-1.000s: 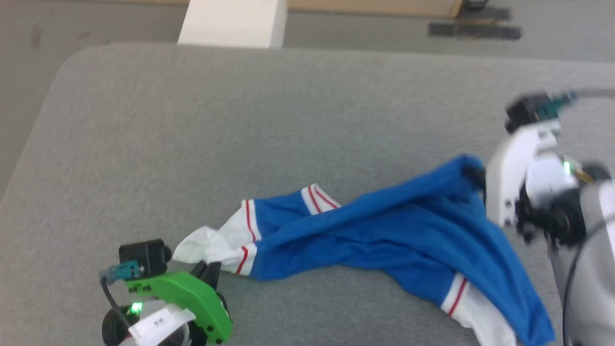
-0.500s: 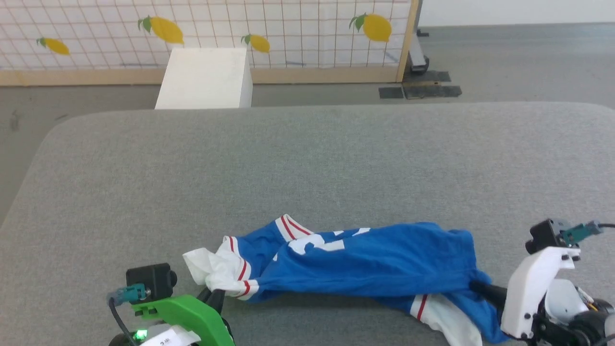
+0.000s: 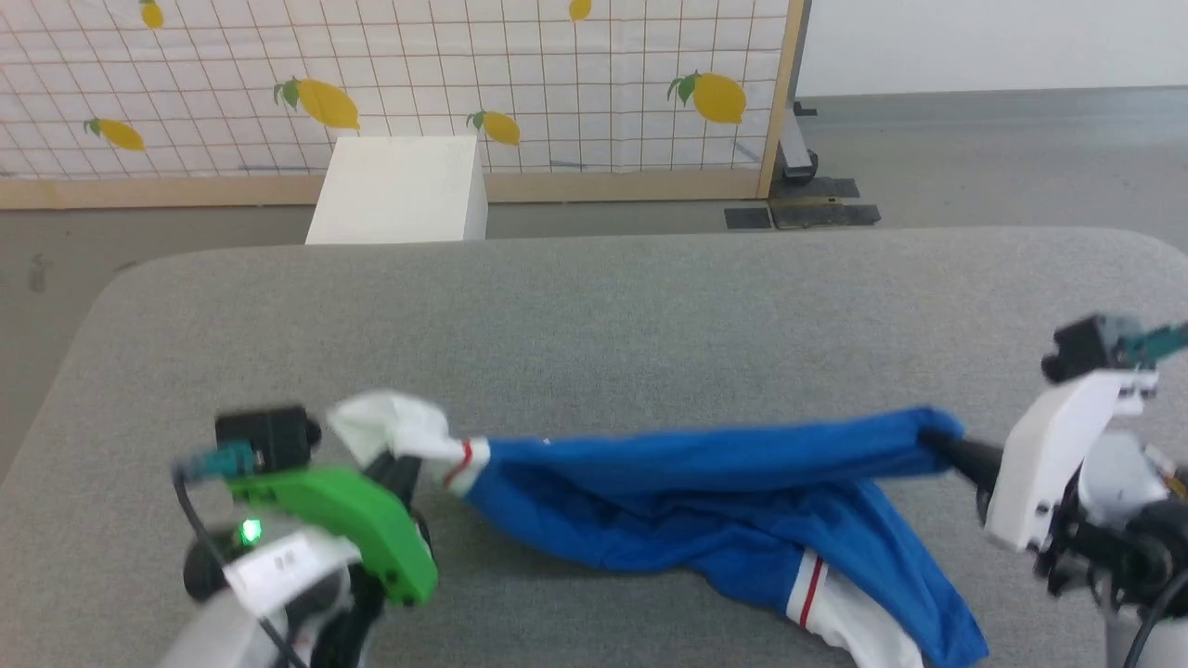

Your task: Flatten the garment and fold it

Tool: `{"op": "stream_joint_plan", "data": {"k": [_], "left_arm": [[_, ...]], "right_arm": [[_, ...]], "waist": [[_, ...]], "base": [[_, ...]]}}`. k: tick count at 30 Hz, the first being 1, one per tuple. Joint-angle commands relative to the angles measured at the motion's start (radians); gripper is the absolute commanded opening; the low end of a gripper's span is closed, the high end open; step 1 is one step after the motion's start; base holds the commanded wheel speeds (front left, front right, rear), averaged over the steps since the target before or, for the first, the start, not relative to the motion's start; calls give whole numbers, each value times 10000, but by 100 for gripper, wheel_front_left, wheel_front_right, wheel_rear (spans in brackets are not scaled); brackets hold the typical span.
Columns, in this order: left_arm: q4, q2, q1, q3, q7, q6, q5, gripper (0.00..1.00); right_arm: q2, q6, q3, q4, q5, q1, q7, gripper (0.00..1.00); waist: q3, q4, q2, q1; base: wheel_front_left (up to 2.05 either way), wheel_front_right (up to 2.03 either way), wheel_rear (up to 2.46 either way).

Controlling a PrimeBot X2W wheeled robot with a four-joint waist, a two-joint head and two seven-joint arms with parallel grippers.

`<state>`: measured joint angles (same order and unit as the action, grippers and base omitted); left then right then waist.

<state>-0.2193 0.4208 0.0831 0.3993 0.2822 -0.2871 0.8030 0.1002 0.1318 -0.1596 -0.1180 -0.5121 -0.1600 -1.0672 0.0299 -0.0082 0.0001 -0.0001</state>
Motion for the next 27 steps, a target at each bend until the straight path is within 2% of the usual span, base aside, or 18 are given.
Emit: {"op": "stream_joint_plan", "data": {"k": [1,8,17,21,27], "left_arm": [[46,160,584,-86,119,127,10,0],[438,267,3172,-94,711,602,-253,0],[1466,272,5651,13,1227,1052,-574,0],[2185,253,6535,28,1346,1270,-636,0],[3708,237,8261,-16,1330,1693,-842,0]], "right_arm": [[148,-11,-4,57,-61,-467,-93,0],[522,-11,-313,530,-203,-2507,-387,0],[442,-11,-853,1173,22,-4469,-558,0],[318,-11,-959,1607,363,-5319,-463,0],[50,-11,-1066,2360,1189,-7111,7,0]], "waist": [[99,-8,-1,1],[447,30,-1,1],[556,67,-1,1],[298,118,-1,1],[-683,198,-1,1]], "base": [[0,0,0],[0,0,0],[0,0,0],[0,0,0],[0,0,0]]}}
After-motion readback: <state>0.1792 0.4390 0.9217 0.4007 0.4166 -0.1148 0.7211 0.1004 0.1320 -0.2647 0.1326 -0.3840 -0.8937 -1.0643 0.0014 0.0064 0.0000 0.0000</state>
